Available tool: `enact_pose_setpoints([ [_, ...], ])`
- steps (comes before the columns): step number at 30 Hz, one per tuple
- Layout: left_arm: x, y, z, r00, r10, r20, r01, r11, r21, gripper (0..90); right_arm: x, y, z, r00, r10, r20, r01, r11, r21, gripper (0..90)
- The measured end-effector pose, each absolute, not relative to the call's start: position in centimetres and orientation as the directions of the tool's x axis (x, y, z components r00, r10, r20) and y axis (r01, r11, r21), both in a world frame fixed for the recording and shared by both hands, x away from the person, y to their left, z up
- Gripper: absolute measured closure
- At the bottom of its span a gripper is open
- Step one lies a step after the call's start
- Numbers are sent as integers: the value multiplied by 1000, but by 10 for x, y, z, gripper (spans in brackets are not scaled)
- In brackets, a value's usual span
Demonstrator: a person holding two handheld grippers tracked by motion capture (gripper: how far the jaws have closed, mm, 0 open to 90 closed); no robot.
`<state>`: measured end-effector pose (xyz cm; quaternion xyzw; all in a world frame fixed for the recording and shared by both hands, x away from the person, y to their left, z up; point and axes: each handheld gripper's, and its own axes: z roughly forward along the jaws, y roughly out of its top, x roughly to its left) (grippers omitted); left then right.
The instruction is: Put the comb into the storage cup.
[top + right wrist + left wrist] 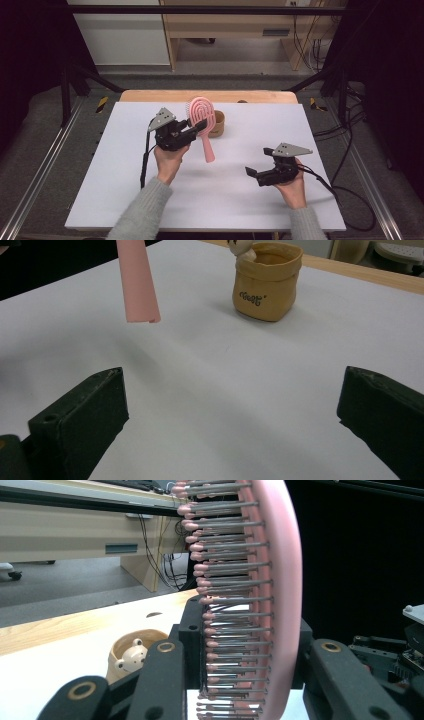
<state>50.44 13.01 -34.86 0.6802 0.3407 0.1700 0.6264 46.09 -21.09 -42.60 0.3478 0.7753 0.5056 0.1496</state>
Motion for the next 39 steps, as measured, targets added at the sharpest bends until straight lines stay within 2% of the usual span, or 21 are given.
enact_pose_setpoints([
  [39, 535, 123, -331, 703, 690, -175, 238, 4, 971, 643, 457, -245, -448, -714, 684, 147, 396, 222, 891, 2],
])
